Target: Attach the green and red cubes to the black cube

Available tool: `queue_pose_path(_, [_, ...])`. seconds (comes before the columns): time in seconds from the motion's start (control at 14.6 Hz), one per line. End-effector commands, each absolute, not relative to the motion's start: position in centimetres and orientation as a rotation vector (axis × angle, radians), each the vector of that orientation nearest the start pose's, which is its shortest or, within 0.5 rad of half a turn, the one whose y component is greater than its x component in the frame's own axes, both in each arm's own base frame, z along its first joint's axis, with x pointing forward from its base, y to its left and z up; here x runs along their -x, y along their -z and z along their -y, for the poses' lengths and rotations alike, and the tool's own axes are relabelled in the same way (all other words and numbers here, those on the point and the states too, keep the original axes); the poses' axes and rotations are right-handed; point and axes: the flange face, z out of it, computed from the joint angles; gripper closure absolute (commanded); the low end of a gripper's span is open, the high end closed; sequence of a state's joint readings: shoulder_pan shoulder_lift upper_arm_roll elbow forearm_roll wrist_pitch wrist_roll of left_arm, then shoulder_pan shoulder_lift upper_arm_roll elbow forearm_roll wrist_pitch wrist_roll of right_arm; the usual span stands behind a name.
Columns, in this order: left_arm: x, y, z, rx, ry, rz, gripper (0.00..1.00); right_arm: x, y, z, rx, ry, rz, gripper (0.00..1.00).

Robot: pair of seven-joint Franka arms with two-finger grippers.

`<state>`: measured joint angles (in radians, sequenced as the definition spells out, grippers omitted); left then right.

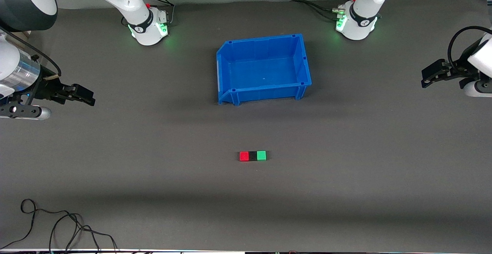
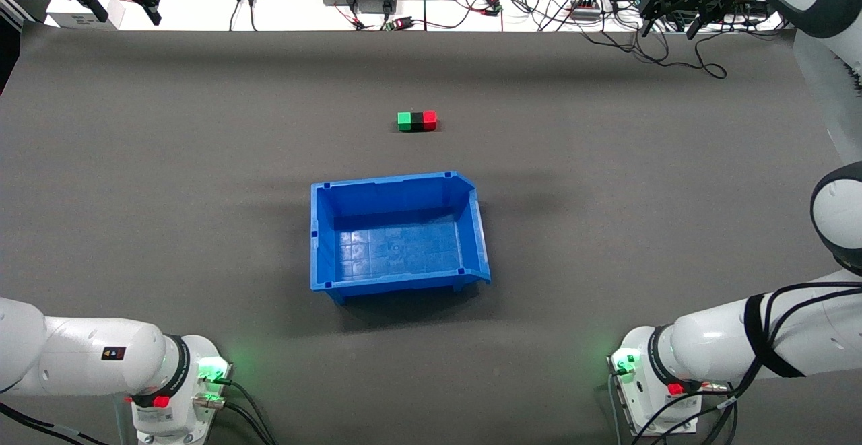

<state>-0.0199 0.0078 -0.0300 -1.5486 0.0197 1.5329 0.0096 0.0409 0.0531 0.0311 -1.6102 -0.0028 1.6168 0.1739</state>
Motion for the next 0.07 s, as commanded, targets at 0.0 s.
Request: queue_pose_path(0.0, [-54.87, -63.15, 2.62, 3.118, -0.042, -0.087, 0.00, -56.85, -58.14, -4.35, 3.138, -0.056, -0.174, 0.04])
